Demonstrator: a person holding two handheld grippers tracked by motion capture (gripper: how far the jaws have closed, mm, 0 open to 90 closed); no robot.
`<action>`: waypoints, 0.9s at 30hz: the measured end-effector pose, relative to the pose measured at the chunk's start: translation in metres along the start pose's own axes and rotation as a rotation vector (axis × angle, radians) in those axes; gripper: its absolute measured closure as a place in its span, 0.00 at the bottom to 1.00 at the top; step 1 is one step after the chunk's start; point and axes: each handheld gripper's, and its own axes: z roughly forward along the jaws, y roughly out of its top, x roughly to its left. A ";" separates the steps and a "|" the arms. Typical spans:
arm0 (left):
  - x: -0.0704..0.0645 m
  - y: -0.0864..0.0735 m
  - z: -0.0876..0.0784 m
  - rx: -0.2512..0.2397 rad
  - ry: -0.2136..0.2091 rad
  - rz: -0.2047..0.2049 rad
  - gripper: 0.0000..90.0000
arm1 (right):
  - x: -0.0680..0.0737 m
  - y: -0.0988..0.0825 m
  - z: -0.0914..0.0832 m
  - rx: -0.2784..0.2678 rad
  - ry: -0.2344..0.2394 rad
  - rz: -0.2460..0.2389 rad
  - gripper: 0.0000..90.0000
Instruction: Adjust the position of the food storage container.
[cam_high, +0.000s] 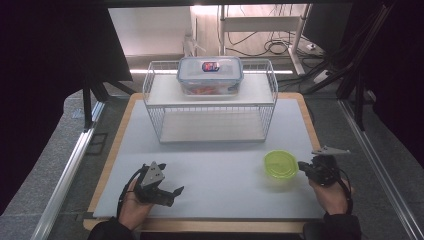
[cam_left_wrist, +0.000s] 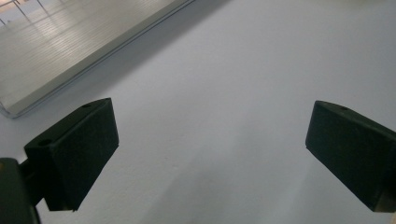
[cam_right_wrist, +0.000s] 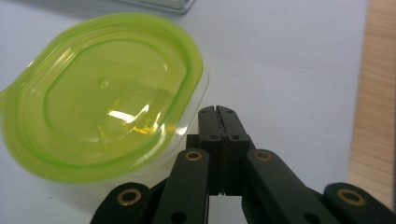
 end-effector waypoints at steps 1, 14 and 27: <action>0.000 0.000 0.000 0.000 0.000 0.000 0.03 | 0.000 0.000 0.000 0.000 0.000 0.000 1.00; -0.001 0.000 0.001 0.005 -0.004 0.005 0.03 | 0.012 -0.005 0.011 0.082 0.047 -0.024 1.00; -0.002 0.001 0.002 0.015 -0.005 0.016 0.03 | 0.024 -0.003 0.025 0.117 0.108 -0.032 1.00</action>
